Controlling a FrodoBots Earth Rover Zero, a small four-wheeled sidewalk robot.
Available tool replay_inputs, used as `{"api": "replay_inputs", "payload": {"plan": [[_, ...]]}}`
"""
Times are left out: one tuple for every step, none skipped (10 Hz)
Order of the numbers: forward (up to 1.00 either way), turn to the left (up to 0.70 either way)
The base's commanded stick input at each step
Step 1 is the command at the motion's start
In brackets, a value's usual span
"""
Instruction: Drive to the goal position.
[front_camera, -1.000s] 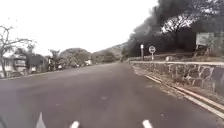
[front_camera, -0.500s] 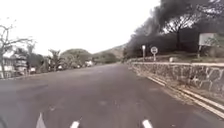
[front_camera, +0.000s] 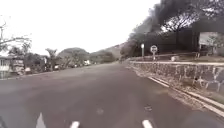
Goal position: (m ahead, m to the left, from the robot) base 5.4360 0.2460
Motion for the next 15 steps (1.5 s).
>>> {"api": "replay_inputs", "payload": {"plan": [[0.5,0.0],[0.5,0.0],[0.5,0.0],[0.5,0.0],[0.5,0.0],[0.5,0.0],[0.5,0.0],[0.5,0.0],[0.5,0.0],[0.5,0.0],[0.5,0.0],[0.5,0.0],[0.5,0.0],[0.5,0.0],[0.5,0.0]]}}
